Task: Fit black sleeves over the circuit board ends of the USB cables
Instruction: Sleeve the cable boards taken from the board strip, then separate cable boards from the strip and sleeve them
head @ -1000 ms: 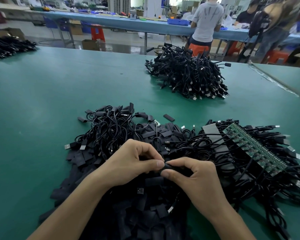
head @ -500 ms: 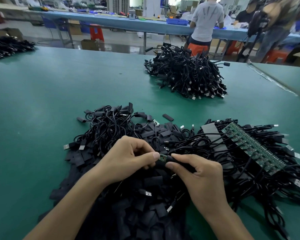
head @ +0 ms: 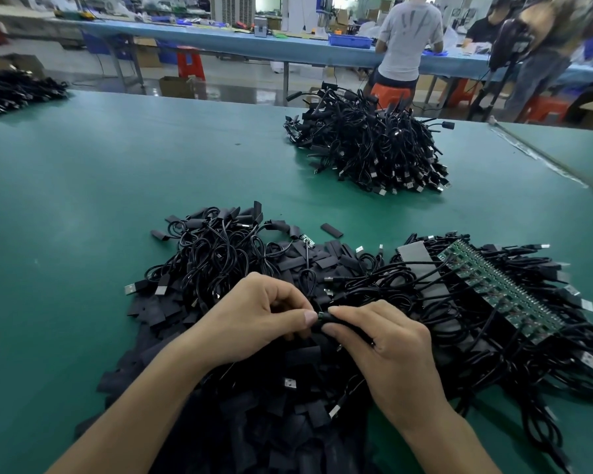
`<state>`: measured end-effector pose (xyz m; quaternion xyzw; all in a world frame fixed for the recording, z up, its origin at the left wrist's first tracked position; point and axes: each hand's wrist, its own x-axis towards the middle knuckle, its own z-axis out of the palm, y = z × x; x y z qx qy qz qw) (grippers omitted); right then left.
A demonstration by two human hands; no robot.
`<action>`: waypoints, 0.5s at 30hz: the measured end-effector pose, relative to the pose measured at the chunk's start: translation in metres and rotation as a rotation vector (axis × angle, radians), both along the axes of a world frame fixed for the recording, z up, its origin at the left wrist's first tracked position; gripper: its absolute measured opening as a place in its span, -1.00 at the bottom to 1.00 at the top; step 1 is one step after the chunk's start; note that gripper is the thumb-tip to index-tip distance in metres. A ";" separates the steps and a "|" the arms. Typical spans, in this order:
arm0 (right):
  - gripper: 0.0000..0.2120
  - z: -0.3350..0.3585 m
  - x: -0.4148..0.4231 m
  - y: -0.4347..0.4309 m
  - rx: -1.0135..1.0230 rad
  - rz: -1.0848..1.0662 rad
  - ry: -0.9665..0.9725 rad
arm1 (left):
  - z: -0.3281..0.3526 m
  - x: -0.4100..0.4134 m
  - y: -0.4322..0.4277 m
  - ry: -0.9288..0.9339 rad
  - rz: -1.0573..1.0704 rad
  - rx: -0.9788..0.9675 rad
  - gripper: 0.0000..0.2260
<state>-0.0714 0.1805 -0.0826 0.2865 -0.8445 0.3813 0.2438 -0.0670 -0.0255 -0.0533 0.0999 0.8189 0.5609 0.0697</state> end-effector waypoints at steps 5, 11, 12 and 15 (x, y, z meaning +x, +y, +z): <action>-0.76 -0.001 -0.001 0.001 0.008 -0.016 -0.010 | -0.004 -0.001 0.002 0.003 0.000 -0.044 -0.90; -0.68 -0.002 -0.001 0.002 0.001 0.028 -0.089 | -0.006 -0.001 0.003 0.002 -0.014 -0.067 -0.88; -0.66 -0.002 -0.001 0.002 -0.015 0.019 -0.107 | -0.006 -0.001 0.003 0.001 -0.008 -0.063 -0.88; -0.59 -0.001 -0.001 0.002 -0.125 -0.066 -0.150 | -0.007 -0.002 0.004 -0.006 0.038 -0.030 -0.88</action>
